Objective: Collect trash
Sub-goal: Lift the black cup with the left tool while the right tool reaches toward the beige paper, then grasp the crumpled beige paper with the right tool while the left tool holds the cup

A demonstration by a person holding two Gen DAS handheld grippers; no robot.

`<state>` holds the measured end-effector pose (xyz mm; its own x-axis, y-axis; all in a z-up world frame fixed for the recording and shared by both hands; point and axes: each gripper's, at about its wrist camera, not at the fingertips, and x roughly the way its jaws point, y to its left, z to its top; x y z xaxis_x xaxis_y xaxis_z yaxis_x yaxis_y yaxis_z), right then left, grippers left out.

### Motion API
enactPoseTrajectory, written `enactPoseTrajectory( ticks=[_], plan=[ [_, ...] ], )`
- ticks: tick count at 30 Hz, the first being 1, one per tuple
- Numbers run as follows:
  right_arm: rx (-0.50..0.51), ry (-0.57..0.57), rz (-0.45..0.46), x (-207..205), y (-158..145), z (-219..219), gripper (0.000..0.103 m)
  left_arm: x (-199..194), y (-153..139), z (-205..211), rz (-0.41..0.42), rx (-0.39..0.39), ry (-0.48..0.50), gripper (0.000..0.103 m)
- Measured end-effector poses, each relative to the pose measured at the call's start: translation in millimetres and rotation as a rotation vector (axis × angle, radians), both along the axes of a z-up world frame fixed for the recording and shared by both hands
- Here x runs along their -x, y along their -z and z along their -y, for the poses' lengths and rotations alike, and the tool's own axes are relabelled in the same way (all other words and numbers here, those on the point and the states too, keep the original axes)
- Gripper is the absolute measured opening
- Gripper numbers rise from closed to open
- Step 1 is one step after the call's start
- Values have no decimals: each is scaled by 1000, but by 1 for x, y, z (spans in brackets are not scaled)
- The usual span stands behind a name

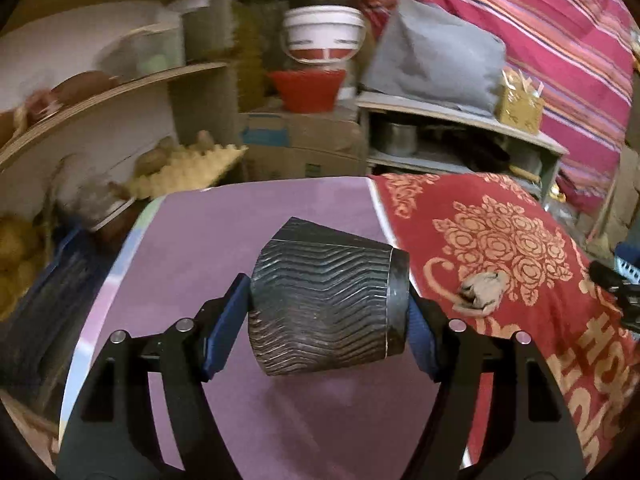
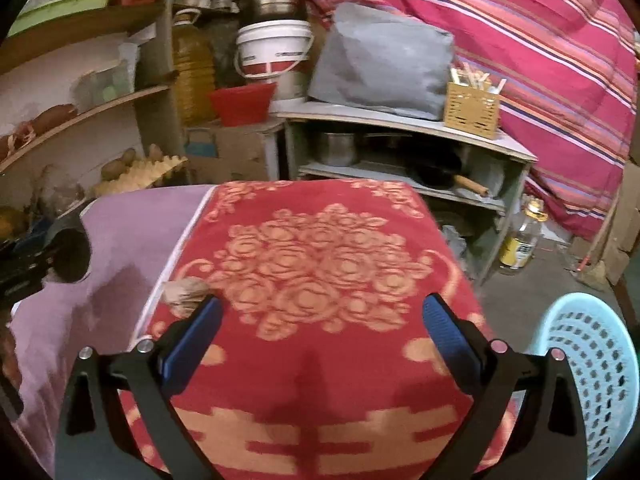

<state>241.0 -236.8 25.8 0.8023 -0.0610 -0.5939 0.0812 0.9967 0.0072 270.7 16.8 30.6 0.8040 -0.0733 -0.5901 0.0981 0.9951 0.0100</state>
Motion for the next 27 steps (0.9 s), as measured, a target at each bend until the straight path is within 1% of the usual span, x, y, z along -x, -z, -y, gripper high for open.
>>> enactPoseTrajectory(
  ticks=[3, 5, 8, 13, 16, 18, 20, 21, 22, 23, 24, 25, 27],
  plan=[
    [12, -33, -12, -9, 7, -22, 98, 22, -2, -16, 33, 3, -47, 70],
    [25, -55, -34, -19, 15, -38, 98, 31, 0, -26, 46, 29, -67, 70],
    [27, -76, -59, -29, 23, -52, 98, 32, 1, -36, 52, 27, -95, 70],
    [19, -112, -92, -49, 35, -74, 98, 30, 4, -46, 50, 53, -108, 70],
    [1, -109, -118, -61, 41, -79, 98, 31, 7, -45, 56, 15, -116, 70],
    [19, -105, -139, -67, 44, -82, 97, 32, 8, -43, 66, -21, -120, 70],
    [42, -107, -162, -71, 49, -87, 96, 32, 8, -43, 68, -19, -119, 70],
    [45, -113, -172, -72, 51, -88, 94, 32, 7, -45, 67, -13, -118, 70],
    [47, -125, -186, -73, 54, -90, 85, 31, 7, -46, 65, -6, -119, 70],
    [47, -131, -198, -74, 56, -90, 73, 31, 8, -46, 63, -1, -123, 70],
    [40, -138, -208, -76, 57, -90, 65, 30, 8, -47, 61, 1, -126, 70],
    [30, -144, -211, -76, 58, -89, 64, 30, 8, -47, 60, 3, -126, 70],
    [14, -160, -209, -76, 56, -88, 51, 30, 8, -47, 60, 5, -126, 70]
  ],
)
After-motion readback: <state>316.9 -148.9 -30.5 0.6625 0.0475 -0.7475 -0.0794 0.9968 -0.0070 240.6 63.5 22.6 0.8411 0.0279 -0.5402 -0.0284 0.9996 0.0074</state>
